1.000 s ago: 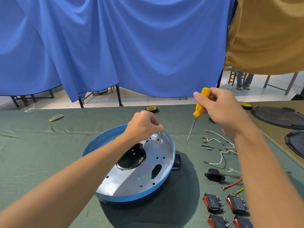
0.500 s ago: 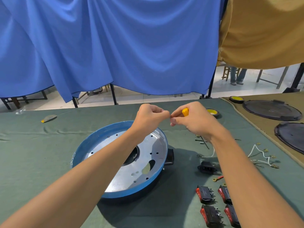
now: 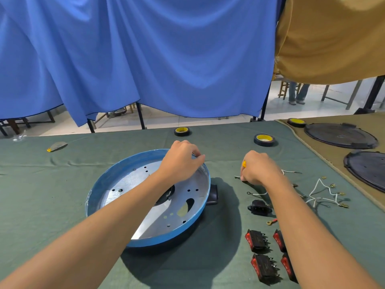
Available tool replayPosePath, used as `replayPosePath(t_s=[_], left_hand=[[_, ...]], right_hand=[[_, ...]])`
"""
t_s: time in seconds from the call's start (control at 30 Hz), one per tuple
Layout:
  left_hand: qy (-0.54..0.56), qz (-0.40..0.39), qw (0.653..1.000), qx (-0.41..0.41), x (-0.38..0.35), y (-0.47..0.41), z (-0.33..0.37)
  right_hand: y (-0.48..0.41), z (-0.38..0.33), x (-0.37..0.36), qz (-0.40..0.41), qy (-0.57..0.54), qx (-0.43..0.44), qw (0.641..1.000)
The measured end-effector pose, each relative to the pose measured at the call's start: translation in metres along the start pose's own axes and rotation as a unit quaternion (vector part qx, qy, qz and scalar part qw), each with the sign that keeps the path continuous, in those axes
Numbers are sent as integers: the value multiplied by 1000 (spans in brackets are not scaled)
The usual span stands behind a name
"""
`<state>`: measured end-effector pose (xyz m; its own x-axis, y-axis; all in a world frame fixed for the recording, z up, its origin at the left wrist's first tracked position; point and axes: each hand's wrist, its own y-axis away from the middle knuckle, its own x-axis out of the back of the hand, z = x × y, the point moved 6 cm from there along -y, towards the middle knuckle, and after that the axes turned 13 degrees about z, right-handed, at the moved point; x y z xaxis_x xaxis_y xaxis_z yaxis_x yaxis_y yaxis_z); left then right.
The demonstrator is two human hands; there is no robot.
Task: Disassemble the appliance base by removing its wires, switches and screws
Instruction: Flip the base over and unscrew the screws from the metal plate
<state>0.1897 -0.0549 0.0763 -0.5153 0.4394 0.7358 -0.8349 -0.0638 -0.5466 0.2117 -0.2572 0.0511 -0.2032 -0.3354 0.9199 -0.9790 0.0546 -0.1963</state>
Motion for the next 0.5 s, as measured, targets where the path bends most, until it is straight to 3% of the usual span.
replayPosePath(t_s=[0.3,0.5], left_hand=[[-4,-22,1000,-14,5,0,0],[-42,-17,999,23,24,6,-22]], right_hand=[[6,-7,2,-25,30,9,999],[19,-50,24,-86,-77,83,990]])
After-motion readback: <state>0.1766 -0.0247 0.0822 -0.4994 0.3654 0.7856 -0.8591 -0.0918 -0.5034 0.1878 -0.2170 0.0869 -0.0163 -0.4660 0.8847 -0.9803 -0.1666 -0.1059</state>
